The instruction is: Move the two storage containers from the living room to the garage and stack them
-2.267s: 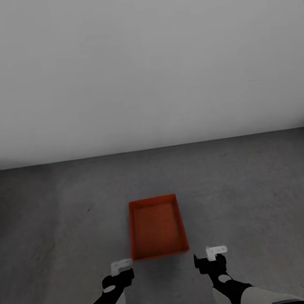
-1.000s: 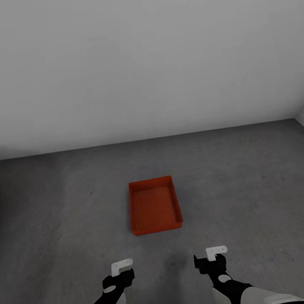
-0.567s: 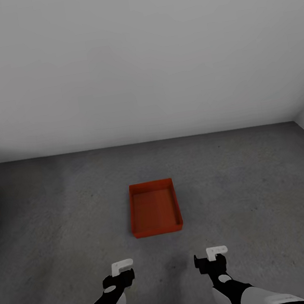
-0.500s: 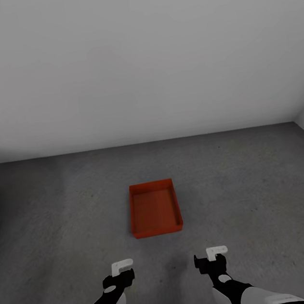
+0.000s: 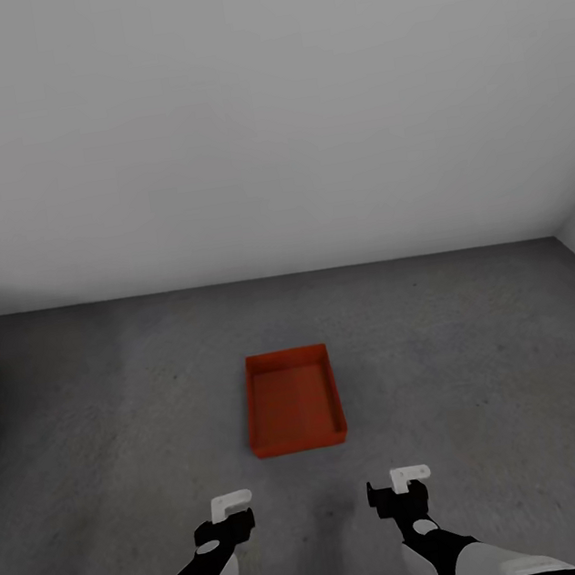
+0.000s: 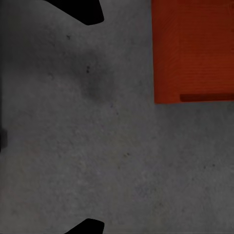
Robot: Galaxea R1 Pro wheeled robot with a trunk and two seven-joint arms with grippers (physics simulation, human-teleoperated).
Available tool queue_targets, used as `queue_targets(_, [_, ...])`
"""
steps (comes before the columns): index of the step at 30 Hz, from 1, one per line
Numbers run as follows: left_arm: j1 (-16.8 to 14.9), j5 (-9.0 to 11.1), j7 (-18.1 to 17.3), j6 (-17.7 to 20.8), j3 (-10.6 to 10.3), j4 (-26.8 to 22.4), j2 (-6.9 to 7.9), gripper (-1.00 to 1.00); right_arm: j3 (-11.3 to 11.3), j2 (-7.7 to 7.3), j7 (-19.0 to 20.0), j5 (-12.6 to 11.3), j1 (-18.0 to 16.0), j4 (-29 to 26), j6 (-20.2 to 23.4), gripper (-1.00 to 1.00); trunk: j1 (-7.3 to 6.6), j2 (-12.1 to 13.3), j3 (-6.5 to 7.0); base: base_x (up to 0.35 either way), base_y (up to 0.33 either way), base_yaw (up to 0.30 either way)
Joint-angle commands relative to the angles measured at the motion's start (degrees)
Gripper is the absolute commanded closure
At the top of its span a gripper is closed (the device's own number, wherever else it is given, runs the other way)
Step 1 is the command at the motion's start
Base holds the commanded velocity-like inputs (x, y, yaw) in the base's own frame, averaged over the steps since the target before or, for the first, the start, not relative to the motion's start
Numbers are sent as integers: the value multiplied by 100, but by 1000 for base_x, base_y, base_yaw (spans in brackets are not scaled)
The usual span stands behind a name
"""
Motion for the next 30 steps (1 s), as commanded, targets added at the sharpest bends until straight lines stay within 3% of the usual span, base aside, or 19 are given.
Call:
queue_targets(1, [-4,48,8,-26,-5,6,-1,-100,-16,2,-38,56,-4,7,-10,-100,2,-6,4,0,0,0])
queue_targets(23, [-4,56,4,-26,-2,53,29,-100,-16,-3,-32,47,-3,7,-2,-100,2,-6,197,0,0,0])
queue_targets(30, [-4,49,-28,-20,32,191,256,-100,-11,-48,-31,68,-4,7,12,-100,2,-6,206,0,0,0])
